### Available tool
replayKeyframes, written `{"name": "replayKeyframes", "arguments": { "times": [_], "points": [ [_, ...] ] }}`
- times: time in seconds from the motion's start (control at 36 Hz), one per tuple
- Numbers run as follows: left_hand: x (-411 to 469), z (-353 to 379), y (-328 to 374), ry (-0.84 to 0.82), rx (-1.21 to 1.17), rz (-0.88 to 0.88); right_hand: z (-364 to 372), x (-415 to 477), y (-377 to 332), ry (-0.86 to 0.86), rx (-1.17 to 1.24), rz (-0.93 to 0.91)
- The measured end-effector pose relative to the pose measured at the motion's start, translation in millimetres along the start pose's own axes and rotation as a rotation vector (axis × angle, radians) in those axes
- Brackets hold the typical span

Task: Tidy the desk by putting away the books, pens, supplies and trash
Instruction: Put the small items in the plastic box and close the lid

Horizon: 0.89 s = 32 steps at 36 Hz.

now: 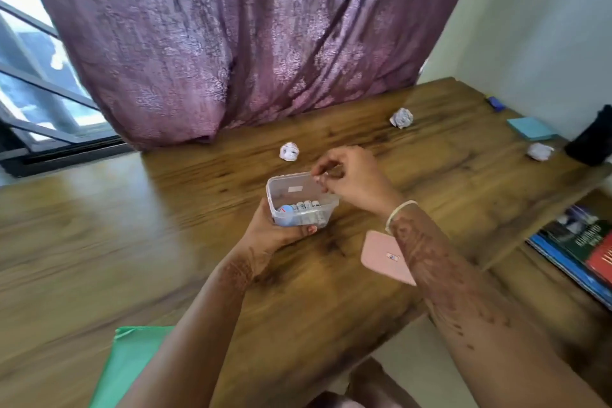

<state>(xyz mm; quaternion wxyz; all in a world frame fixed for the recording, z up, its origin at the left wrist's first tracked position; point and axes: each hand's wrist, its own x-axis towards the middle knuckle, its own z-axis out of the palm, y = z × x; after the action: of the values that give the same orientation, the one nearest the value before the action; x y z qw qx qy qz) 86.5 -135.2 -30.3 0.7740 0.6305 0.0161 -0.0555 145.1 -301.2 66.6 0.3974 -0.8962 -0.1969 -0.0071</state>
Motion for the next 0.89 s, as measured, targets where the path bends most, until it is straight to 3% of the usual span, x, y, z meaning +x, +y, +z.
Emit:
{"name": "replayKeyframes", "arguments": {
  "times": [0.14, 0.25, 0.33, 0.42, 0.58, 0.64, 0.72, 0.81, 0.89],
  "points": [
    [-14, 12, -8, -0.024, -0.019, -0.057, -33, -44, 43, 0.134, -0.082, 0.118],
    [-26, 19, -13, -0.044, 0.016, -0.081, -44, -90, 80, -0.107, -0.306, 0.305],
    [-35, 25, -15, -0.051, 0.034, -0.090, -41, -118, 96, -0.233, -0.267, 0.387],
    [-43, 32, -12, -0.057, 0.046, -0.099, -35, -132, 105, -0.292, -0.246, 0.356],
    [-67, 50, -8, -0.034, 0.071, -0.073, -31, -130, 118, -0.332, -0.538, 0.164],
    [-78, 56, -8, -0.015, 0.062, -0.076, -36, -131, 119, -0.314, -0.494, 0.163],
    [-97, 67, -8, 0.017, 0.072, -0.059, -49, -136, 112, -0.155, -0.327, 0.199],
    [-116, 78, -8, 0.060, 0.051, -0.045, -67, -143, 97, 0.007, 0.058, 0.209],
    [-133, 89, -9, 0.091, 0.017, -0.062, -87, -156, 68, 0.038, 0.376, 0.141]
  ]
}}
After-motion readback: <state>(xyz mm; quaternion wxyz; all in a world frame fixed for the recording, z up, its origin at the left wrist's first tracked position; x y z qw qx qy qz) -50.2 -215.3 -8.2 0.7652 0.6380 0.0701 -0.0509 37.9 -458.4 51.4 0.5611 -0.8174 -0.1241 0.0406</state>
